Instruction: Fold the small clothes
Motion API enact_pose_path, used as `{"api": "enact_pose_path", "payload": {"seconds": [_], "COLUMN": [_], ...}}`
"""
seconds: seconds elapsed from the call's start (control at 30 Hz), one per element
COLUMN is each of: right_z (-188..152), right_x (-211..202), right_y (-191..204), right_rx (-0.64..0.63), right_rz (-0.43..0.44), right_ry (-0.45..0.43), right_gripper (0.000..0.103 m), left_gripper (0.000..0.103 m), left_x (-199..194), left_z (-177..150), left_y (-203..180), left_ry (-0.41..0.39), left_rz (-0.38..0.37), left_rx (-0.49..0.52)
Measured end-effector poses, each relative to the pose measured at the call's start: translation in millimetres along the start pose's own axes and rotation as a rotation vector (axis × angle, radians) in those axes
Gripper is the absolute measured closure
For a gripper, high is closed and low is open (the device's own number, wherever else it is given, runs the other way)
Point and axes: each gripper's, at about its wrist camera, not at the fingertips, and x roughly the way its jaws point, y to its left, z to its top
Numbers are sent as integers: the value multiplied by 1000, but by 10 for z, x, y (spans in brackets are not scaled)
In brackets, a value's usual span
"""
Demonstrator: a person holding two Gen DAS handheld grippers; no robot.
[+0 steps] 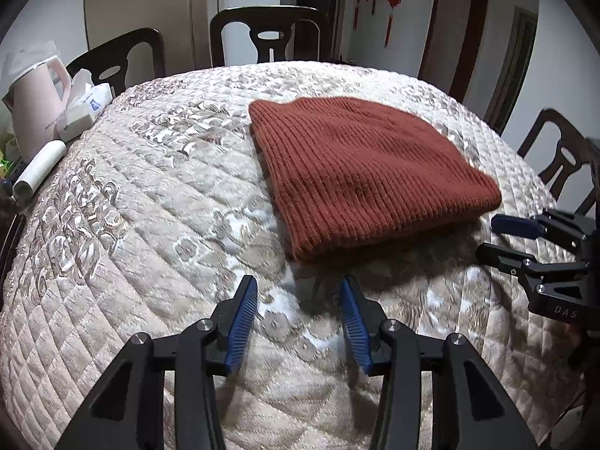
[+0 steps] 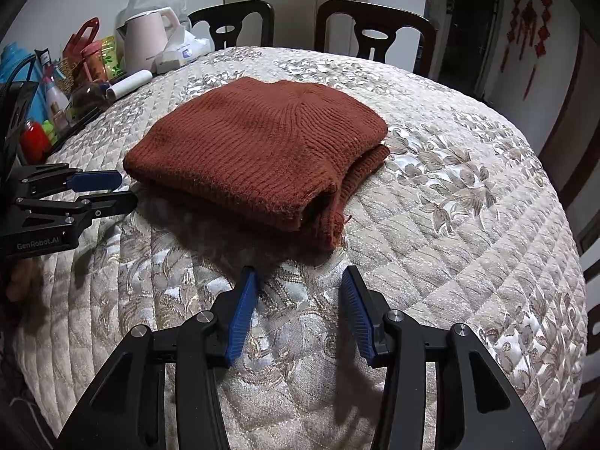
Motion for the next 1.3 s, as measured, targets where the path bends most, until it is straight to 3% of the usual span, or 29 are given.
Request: {"api": "enact_pose_path", "payload": {"seconds": [0.17, 0.47, 0.67, 0.77, 0.93, 1.3], "right_z": [124, 113, 169, 243, 231, 52], "right_x": [-91, 33, -293, -316, 36, -89], "right_y": [-134, -265, -184, -149, -163, -146], "right_rx": [110, 167, 136, 137, 129, 95], "right_rz": [38, 8, 54, 62, -2, 9], "right_ry": [-89, -37, -141, -172, -51, -29], "right_gripper": [56, 56, 56, 63, 69, 69], "left_gripper": [55, 52, 52, 52, 52, 52], "left_x": [39, 81, -78, -140, -128, -65], "left_z": [111, 104, 70, 70, 93, -23], "left_y": [65, 165, 177, 178, 211, 180], "left_ry": [-20, -13, -40, -54, -59, -7], "left_rz": [14, 30, 15, 1, 7, -6], "left_rx": [-29, -64, -71, -76, -93, -83]}}
